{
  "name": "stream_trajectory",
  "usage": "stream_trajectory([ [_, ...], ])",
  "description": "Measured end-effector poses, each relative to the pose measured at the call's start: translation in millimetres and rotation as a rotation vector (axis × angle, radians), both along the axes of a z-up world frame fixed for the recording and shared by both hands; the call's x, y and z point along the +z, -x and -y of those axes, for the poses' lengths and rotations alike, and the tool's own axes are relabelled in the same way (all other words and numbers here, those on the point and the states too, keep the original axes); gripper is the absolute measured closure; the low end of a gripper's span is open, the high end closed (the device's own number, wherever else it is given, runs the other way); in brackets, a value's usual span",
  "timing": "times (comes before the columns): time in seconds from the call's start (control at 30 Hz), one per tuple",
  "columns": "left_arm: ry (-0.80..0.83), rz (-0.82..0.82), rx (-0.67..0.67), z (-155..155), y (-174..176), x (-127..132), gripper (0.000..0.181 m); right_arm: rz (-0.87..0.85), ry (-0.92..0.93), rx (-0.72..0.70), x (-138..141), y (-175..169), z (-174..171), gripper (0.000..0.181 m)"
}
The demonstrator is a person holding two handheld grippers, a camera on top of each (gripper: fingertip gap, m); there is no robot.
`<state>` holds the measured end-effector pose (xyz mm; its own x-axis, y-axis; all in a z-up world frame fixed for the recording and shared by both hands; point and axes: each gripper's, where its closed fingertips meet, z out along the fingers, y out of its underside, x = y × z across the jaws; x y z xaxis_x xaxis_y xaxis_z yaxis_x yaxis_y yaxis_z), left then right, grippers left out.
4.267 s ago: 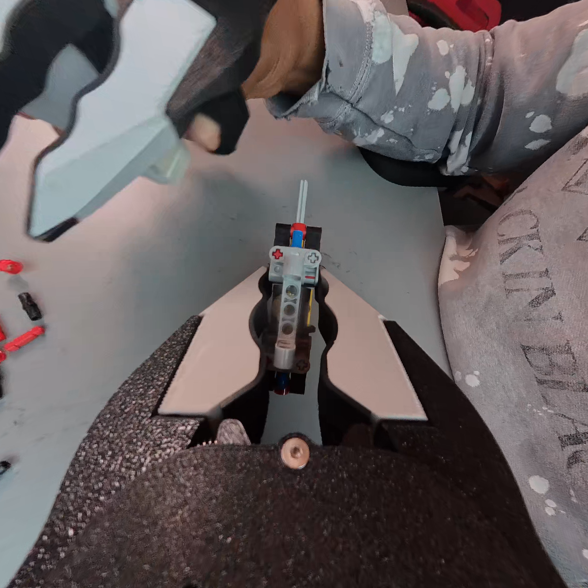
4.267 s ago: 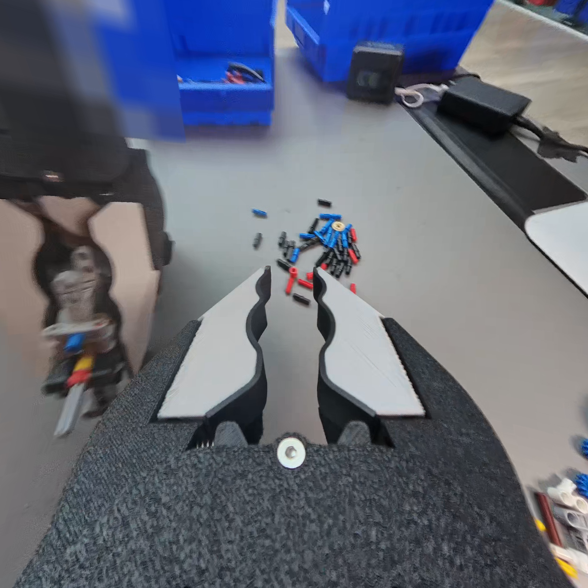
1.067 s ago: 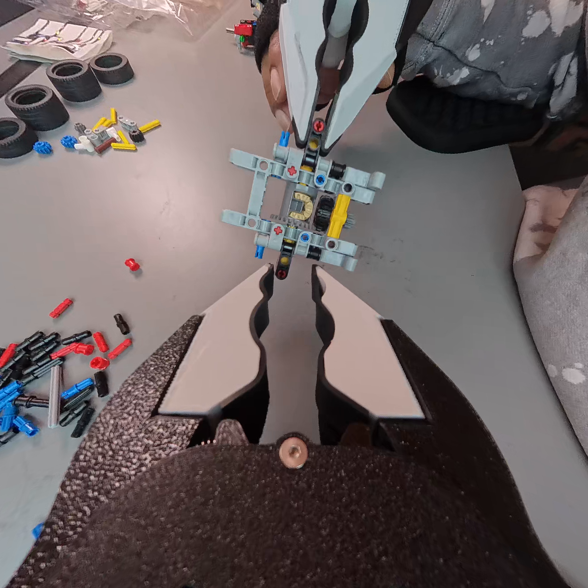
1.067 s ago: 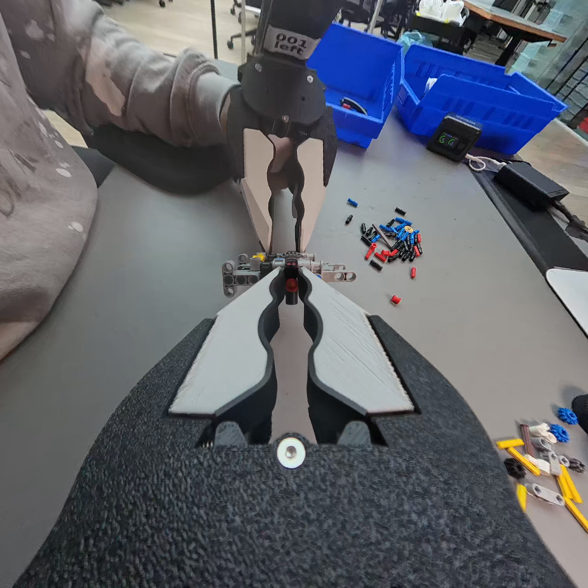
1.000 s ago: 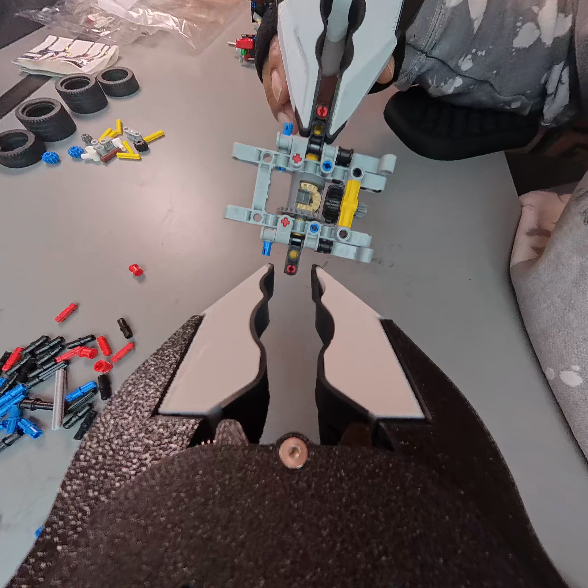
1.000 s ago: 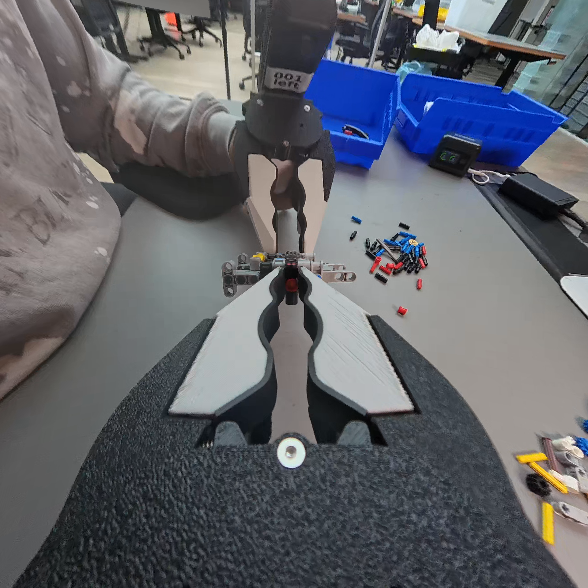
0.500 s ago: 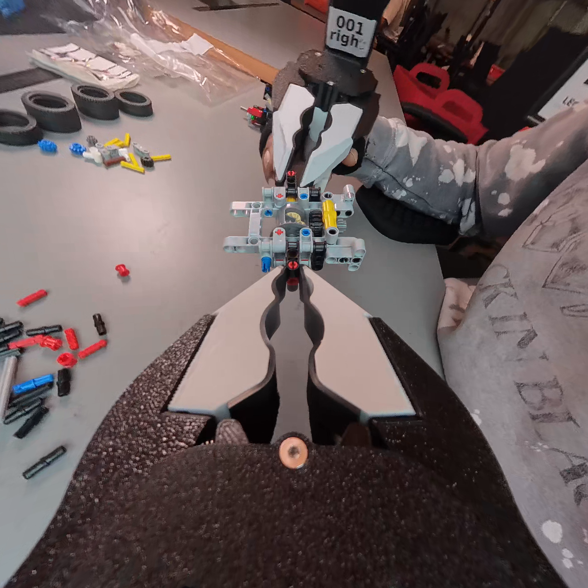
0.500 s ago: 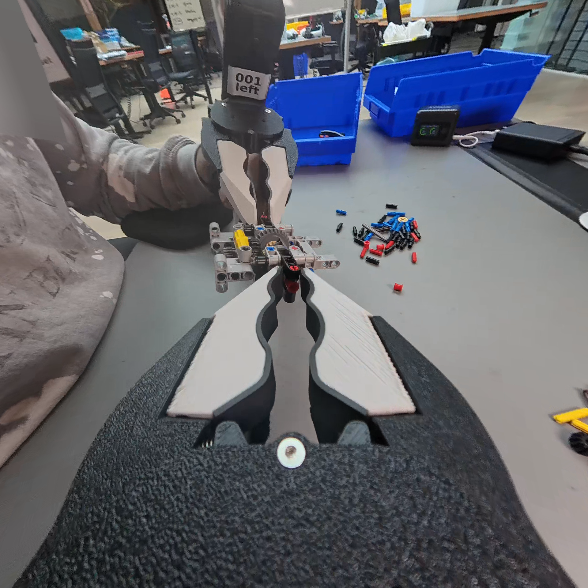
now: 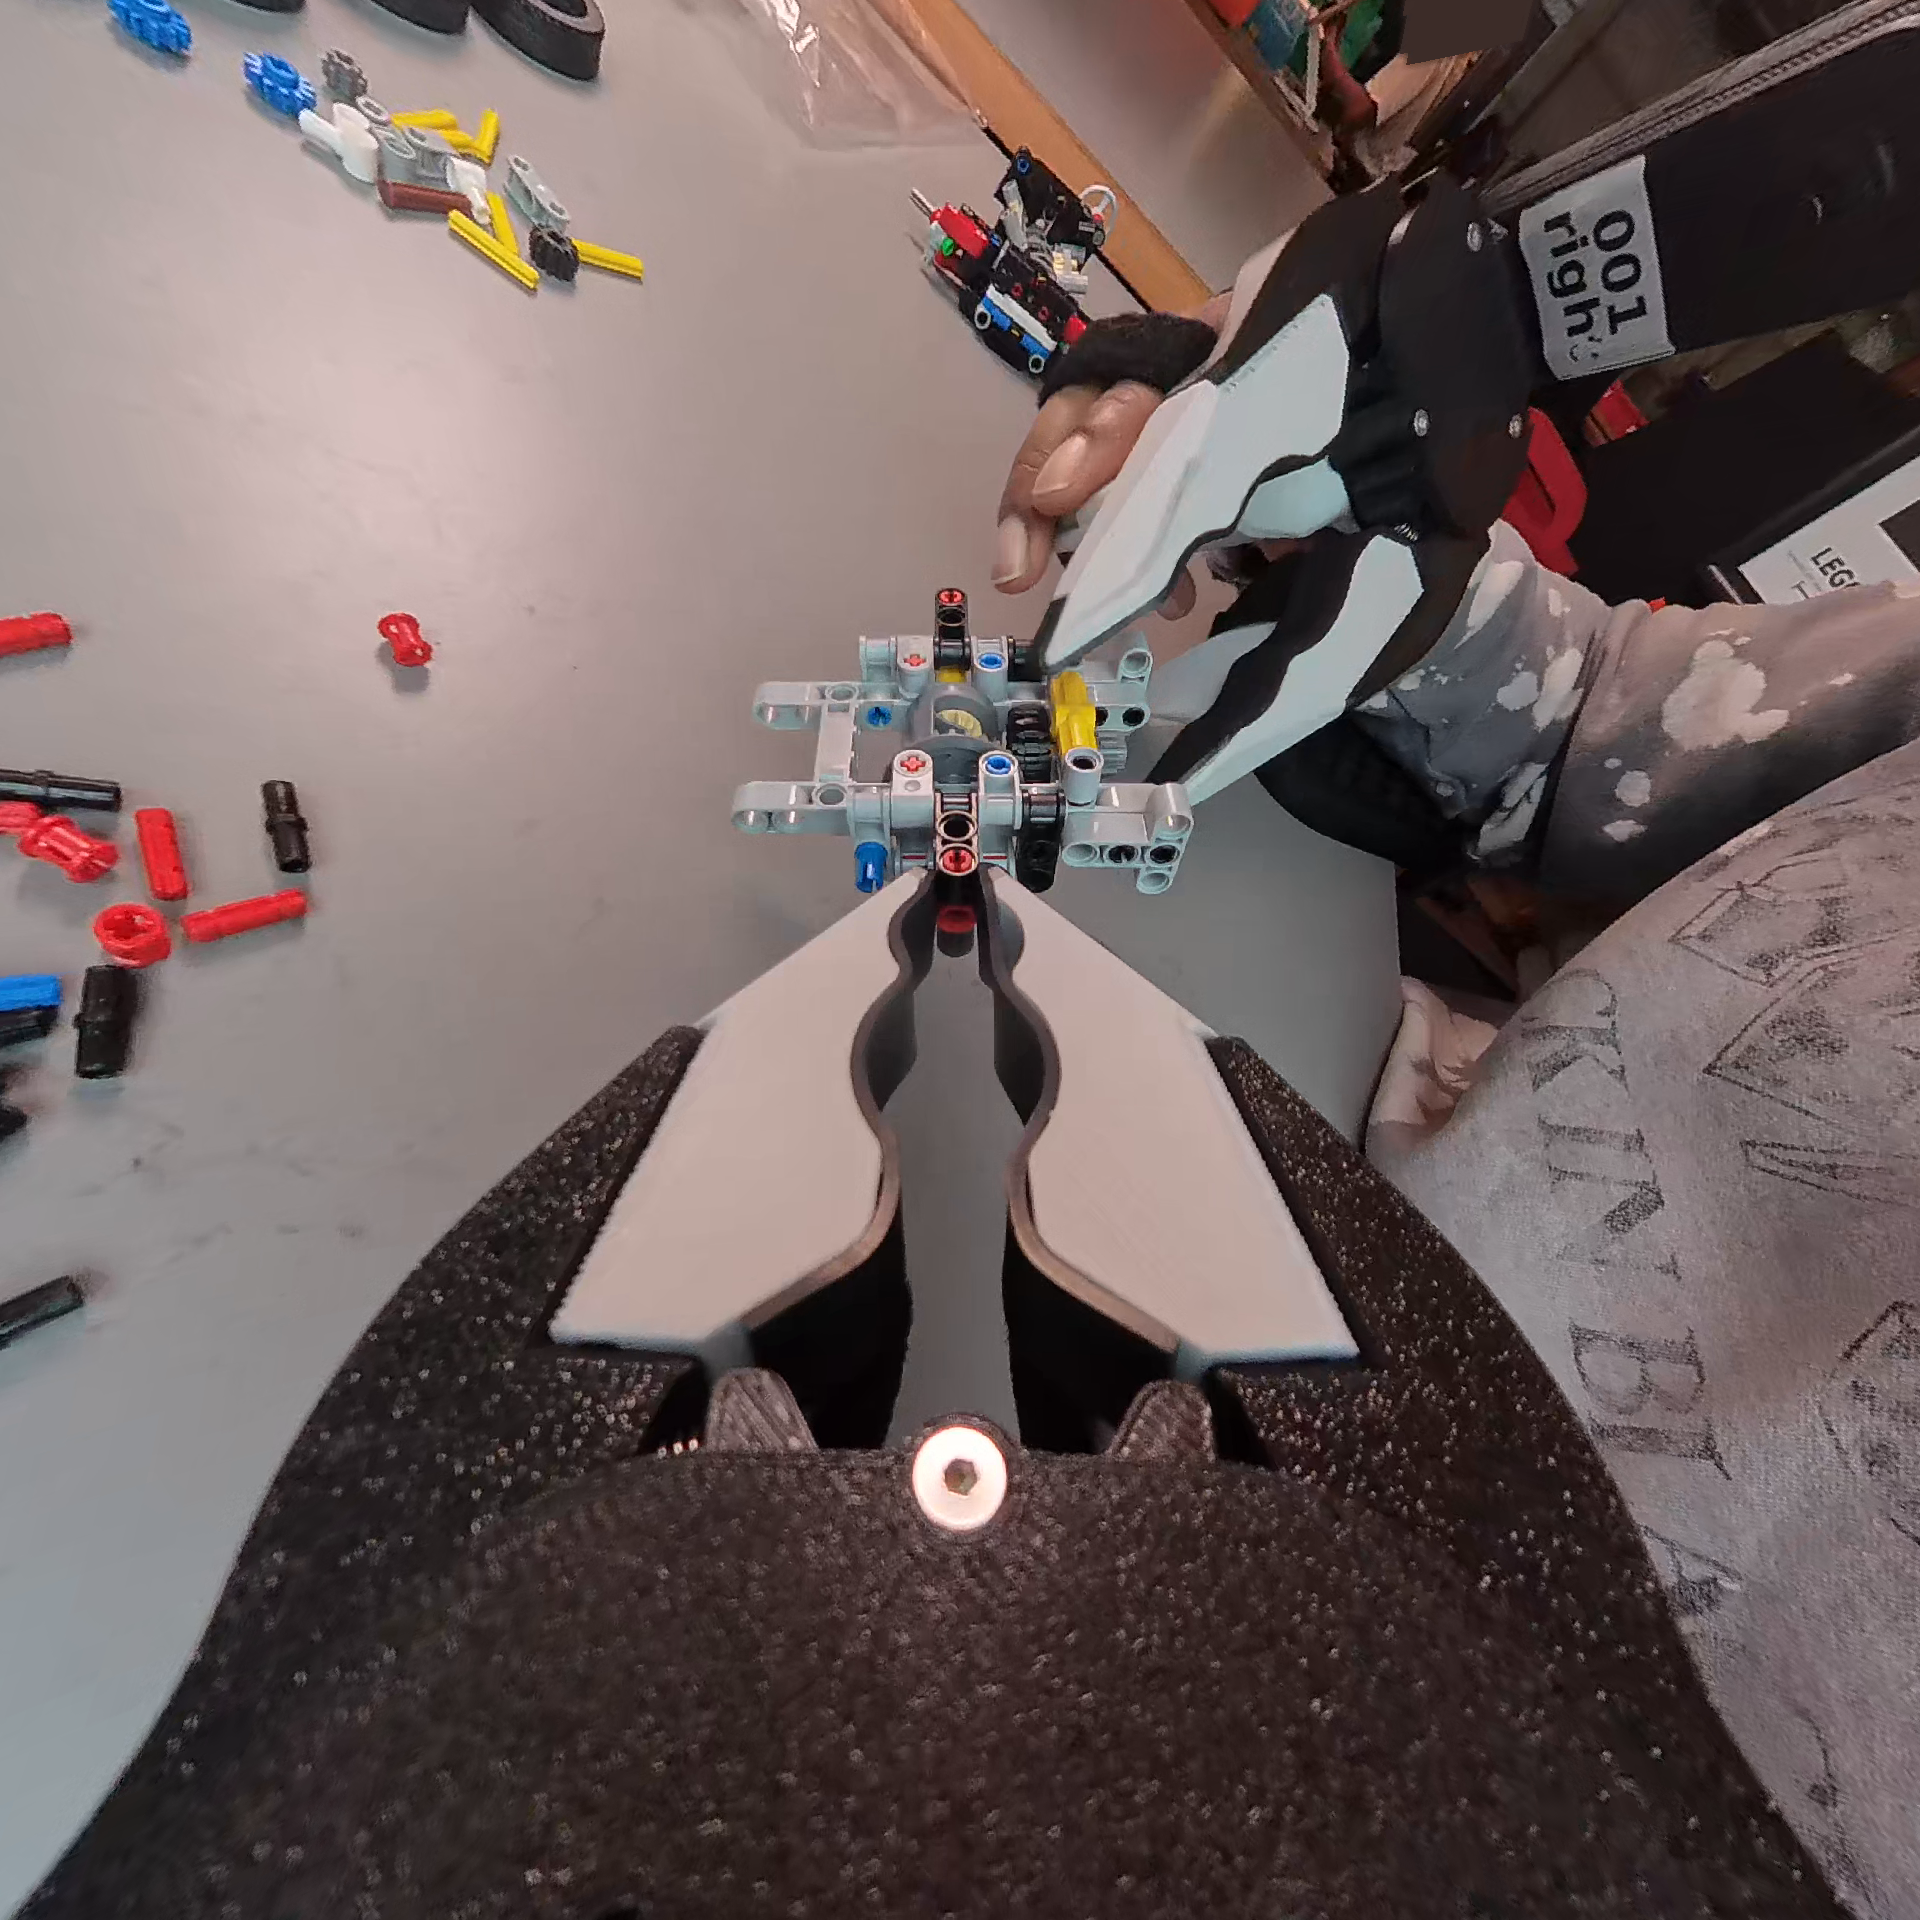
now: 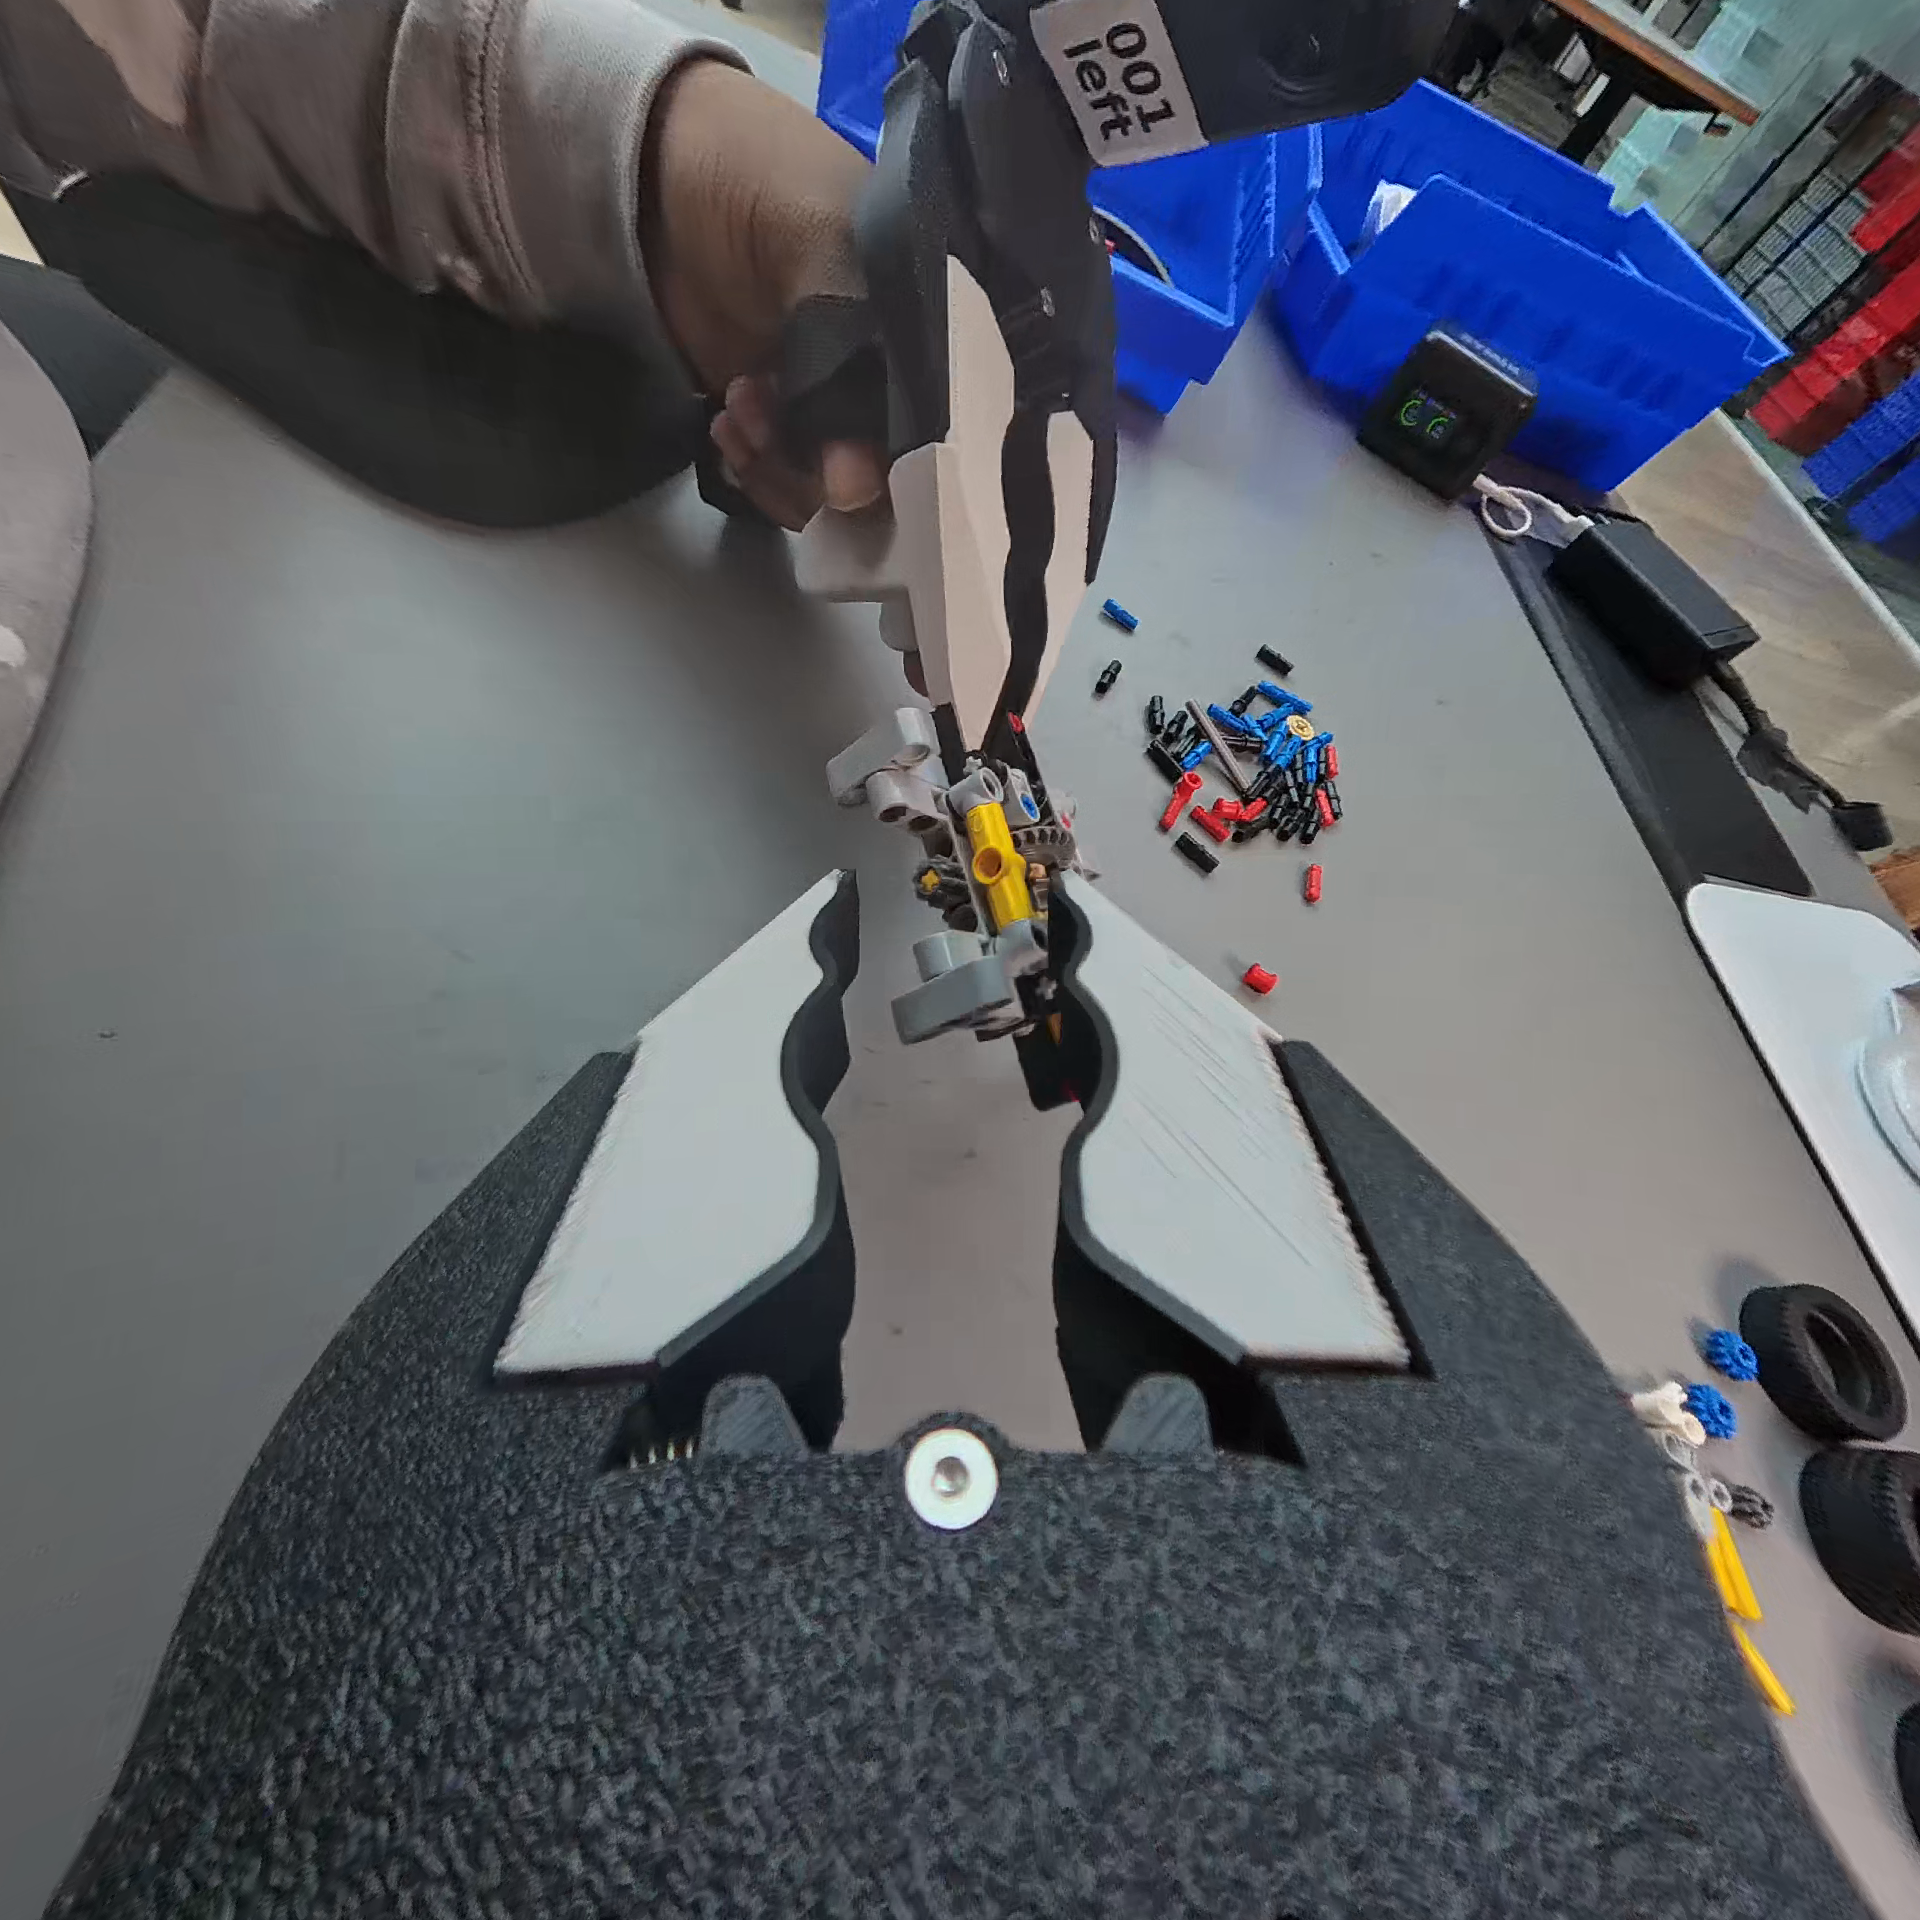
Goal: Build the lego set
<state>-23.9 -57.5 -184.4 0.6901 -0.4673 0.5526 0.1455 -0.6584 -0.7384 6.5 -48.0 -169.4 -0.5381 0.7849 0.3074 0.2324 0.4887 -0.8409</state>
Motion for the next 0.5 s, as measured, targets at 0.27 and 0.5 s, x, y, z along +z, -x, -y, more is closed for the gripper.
stream_trajectory([
  [0.27,-0.066,0.003,-0.062,4.1,-8.9,9.6,0.163,0.059,0.179,0.044,2.4,-5.7,5.2,0.161],
  [0.5,-0.409,-0.345,-0.133,7.8,-22.6,26.4,0.128,0.113,0.485,0.071,21.0,-6.3,8.8,0.161],
])
